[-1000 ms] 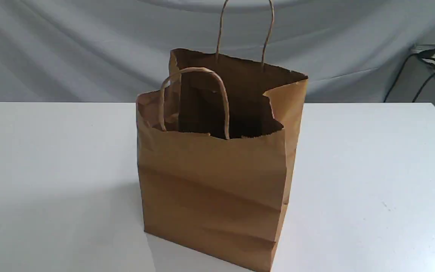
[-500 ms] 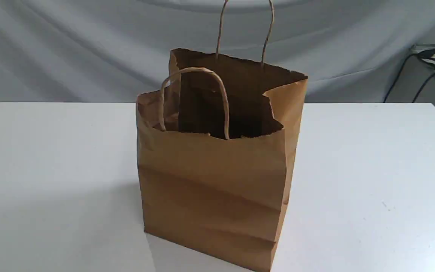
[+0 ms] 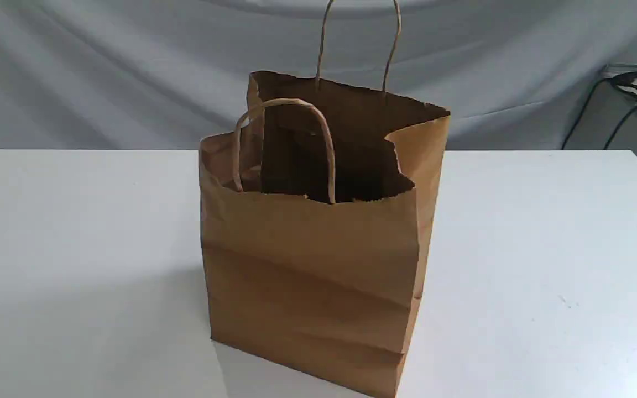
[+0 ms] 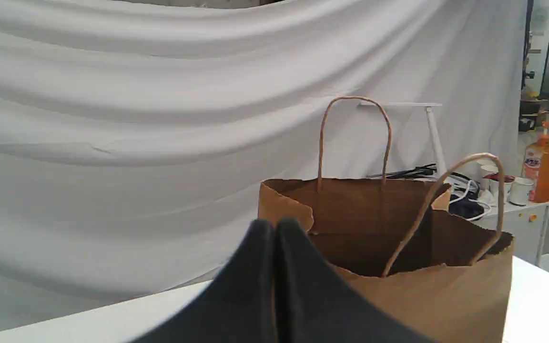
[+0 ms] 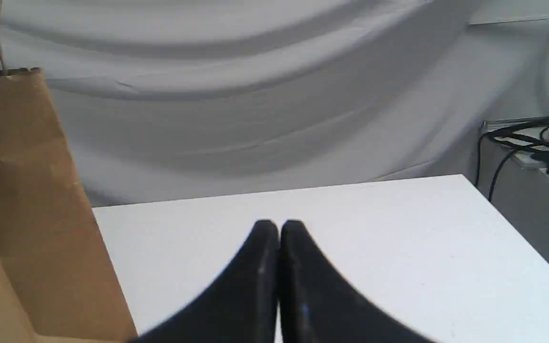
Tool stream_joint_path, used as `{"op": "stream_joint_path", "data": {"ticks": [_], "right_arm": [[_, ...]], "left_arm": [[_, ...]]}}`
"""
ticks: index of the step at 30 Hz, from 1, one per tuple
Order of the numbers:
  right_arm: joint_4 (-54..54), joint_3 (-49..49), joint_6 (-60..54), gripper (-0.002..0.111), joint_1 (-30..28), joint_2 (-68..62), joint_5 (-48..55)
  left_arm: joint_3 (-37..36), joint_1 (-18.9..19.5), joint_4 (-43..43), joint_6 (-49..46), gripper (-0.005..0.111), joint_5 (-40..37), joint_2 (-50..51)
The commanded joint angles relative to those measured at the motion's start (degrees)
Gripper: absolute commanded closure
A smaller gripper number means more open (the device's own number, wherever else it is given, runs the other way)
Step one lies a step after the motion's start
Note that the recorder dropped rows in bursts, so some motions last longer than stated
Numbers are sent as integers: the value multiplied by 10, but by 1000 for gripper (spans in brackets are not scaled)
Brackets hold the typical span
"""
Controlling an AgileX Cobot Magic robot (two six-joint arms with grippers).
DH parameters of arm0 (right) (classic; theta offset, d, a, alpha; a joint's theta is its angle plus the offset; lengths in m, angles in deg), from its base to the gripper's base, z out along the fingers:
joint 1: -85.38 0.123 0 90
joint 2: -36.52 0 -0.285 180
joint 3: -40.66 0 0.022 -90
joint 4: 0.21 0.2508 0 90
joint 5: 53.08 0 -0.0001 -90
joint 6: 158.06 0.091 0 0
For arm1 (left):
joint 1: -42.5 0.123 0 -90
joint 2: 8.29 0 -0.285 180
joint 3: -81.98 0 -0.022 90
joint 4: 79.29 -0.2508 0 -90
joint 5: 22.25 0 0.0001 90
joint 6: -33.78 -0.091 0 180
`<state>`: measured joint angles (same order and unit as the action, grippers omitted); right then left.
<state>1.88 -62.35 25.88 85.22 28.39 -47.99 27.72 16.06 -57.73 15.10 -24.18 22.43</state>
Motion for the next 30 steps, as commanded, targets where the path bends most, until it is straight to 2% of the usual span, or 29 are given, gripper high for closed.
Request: {"op": "stream_joint_path", "data": {"ticks": [1,5,9,14,19,22,27,30], "right_arm": [[2,2,-1,108,-4,3,3],[2,2,-1,108,-4,3,3],[2,2,-1,108,-4,3,3],[2,2,-1,108,-4,3,3],[2,2,-1,108,-4,3,3],[2,2,-1,108,-4,3,3],[2,2,-1,108,-4,3,3],[2,2,-1,108,-4,3,3]], "left_arm": [[-3,2,2,4,107,5,-3],[-3,2,2,4,107,5,-3],[-3,13,-48,-13,107,6,-13],[-17,89,-57,-10,107,8,-25],[-64,202,-33,-7,107,7,-56],[-94,251,-33,-8,107,7,-92],[-144,297,-45,-13,107,6,-150],[-175,313,-46,-13,107,4,-177]]}}
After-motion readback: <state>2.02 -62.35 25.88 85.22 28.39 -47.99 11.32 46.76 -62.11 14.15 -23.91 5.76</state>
